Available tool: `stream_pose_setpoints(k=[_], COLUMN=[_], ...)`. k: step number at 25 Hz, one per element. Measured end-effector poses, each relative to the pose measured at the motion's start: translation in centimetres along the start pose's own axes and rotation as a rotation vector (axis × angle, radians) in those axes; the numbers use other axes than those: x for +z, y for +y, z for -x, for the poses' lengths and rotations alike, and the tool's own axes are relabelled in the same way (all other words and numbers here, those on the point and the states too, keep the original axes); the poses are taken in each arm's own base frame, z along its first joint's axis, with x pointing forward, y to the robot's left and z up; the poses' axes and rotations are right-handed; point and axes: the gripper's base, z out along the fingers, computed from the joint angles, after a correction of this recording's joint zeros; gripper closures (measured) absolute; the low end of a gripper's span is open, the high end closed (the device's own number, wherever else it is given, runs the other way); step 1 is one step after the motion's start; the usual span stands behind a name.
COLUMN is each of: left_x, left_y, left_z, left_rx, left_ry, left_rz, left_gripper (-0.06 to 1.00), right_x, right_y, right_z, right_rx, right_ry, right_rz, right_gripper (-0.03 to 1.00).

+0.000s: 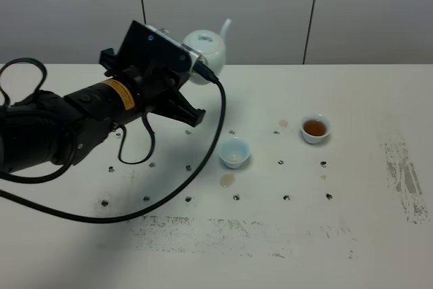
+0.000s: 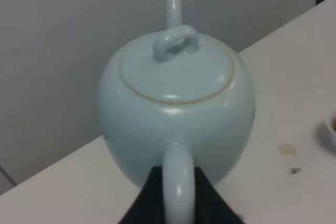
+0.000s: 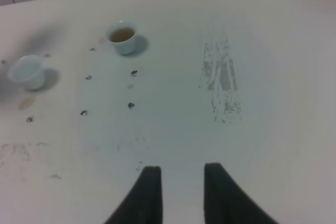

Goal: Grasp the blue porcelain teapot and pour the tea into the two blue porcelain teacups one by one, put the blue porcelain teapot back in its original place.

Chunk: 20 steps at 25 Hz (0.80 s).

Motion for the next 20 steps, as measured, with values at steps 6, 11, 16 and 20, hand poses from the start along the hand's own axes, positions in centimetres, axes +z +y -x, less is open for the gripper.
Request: stream_pose_setpoints(k=[6,11,16,20], left_x=[-1.0,-0.9,-0.6,-0.5], left_y=[2.2,2.5,2.2,2.4], left_z=[-1.5,-0.9,1.3,2.8], left_rx=[-0.044,-0.052,-0.018,-0.005], left_ry=[0.059,0.069,0.063,0.074], left_rz=[0.058,0.07,0.061,0.064], left_gripper=[0.84,0.84,0.84,0.84], right_x=[0.0,0.0,0.0,0.0], right_y=[0.0,0.0,0.0,0.0], right_z=[0.0,0.0,0.0,0.0], right_rx=[0.0,0.0,0.0,0.0], right_ry=[0.0,0.0,0.0,0.0], right_rz=[0.0,0.0,0.0,0.0], right_gripper=[0.75,0.75,0.75,0.75])
